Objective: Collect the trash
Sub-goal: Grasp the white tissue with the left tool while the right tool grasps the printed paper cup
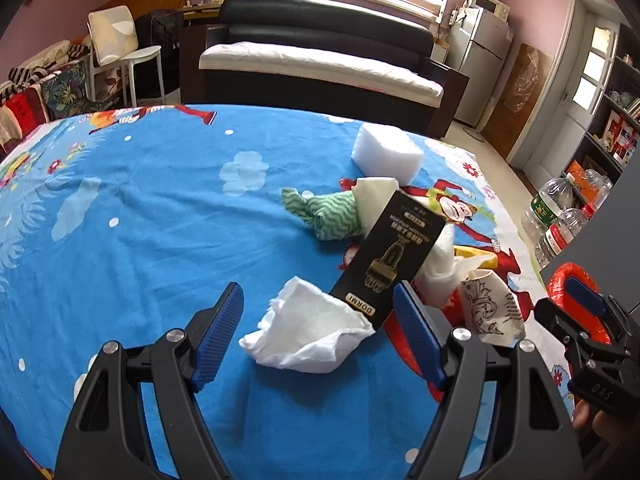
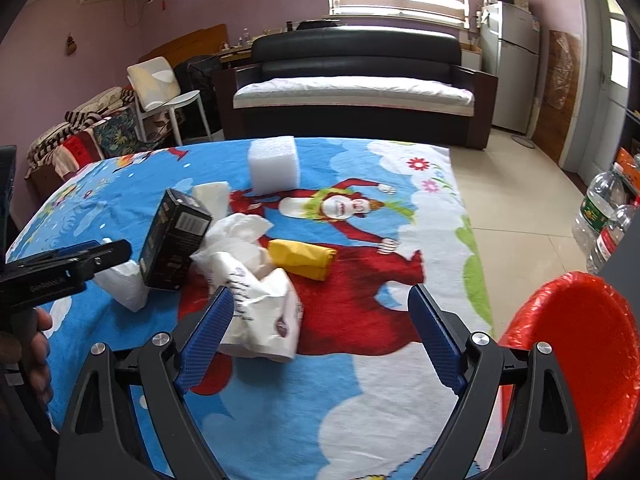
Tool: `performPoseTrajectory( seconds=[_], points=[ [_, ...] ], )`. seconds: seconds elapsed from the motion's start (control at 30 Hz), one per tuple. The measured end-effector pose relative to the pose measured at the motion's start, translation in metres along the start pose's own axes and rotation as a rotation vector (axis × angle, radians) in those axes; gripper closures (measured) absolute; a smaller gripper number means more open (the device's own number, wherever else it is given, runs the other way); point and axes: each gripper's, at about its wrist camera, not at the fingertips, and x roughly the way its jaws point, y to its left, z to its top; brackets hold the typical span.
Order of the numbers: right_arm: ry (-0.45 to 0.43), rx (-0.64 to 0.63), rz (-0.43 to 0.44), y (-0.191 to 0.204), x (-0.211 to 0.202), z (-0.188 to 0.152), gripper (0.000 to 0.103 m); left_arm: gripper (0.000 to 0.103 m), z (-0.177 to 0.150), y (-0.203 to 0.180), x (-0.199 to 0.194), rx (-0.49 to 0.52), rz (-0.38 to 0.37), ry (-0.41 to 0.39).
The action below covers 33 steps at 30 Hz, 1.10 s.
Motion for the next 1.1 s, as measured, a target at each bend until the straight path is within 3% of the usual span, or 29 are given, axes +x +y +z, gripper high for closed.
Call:
performPoseTrajectory(
  seconds=[0.33, 0.6, 0.67, 0.8, 1.1],
  points=[
    [0.055, -0.052, 0.04, 0.023, 0.017, -0.003, 0.019, 0.029, -0.009, 0.009, 0.018, -0.001, 0.011, 0.104],
    [0.09, -0.055, 0.047, 0.029, 0.029, -0.008, 0.019, 0.064, -0.013, 0.01, 0.02, 0.003, 0.011, 0.135],
    [0.102, -0.056, 0.051, 0.03, 0.032, -0.009, 0.024, 0.074, -0.012, 0.011, 0.017, -0.002, 0.013, 0.13],
    [0.129, -0.063, 0.067, 0.031, 0.038, -0.011, 0.044, 0.079, -0.008, 0.008, 0.011, 0.001, 0.019, 0.107],
    [0.096, -0.072, 0.083, 0.031, 0.027, -0.011, 0.046, 0.084, 0.005, 0.005, -0.005, 0.002, 0.069, 0.023]
  ],
)
